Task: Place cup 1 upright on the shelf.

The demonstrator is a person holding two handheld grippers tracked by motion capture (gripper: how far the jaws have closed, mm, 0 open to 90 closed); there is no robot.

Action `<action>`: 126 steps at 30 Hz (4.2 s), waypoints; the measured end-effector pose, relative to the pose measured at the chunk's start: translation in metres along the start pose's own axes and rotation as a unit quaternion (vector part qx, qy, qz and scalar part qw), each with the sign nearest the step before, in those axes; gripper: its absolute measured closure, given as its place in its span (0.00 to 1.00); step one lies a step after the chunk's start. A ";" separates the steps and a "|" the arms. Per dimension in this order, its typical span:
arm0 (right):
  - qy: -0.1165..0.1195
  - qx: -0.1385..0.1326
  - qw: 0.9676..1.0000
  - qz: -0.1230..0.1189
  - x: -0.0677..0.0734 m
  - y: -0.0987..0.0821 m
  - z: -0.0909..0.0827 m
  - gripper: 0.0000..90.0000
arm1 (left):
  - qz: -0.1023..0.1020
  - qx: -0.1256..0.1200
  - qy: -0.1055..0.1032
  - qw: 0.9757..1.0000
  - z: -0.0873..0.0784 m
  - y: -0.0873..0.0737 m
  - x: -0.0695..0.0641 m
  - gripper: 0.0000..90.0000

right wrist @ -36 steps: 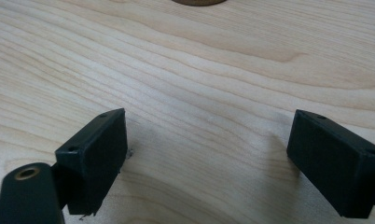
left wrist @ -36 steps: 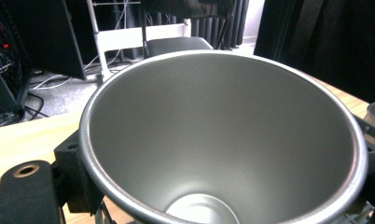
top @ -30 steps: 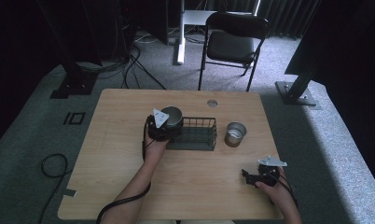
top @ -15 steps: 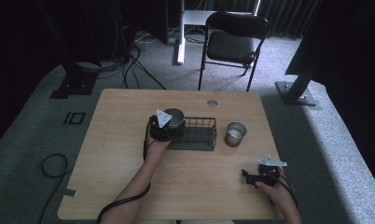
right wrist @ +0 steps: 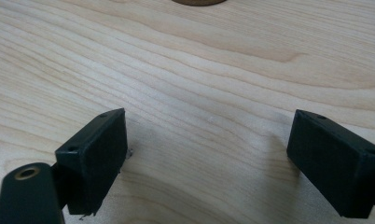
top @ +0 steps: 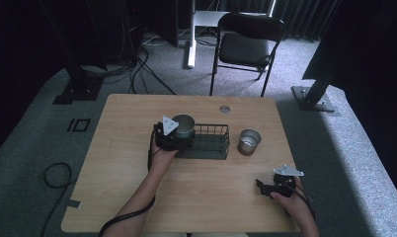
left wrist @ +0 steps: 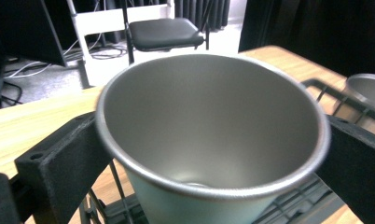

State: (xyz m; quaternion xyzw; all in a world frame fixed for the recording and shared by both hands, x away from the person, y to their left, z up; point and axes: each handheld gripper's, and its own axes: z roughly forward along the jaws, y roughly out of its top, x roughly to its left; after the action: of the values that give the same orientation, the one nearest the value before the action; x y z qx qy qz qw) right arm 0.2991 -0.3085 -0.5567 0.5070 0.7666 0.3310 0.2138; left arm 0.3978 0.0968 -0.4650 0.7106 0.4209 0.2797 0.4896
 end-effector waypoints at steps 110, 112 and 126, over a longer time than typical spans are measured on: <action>0.000 0.000 1.000 -0.001 0.000 0.000 0.000 0.13 | 0.031 0.162 0.005 0.986 -0.164 -0.151 0.090 0.01; 0.000 0.000 1.000 -0.001 0.000 0.000 0.000 0.13 | 0.032 0.172 0.004 0.985 -0.165 -0.153 0.092 0.01; 0.000 0.000 1.000 -0.001 0.000 0.000 0.000 0.13 | -0.010 0.183 0.060 0.981 -0.174 -0.159 0.114 0.01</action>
State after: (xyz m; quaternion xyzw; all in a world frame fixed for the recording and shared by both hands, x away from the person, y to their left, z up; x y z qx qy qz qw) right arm 0.2992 -0.3085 -0.5567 0.5066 0.7669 0.3307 0.2139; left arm 0.2614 0.3021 -0.5512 0.7661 0.5004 0.2350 0.3277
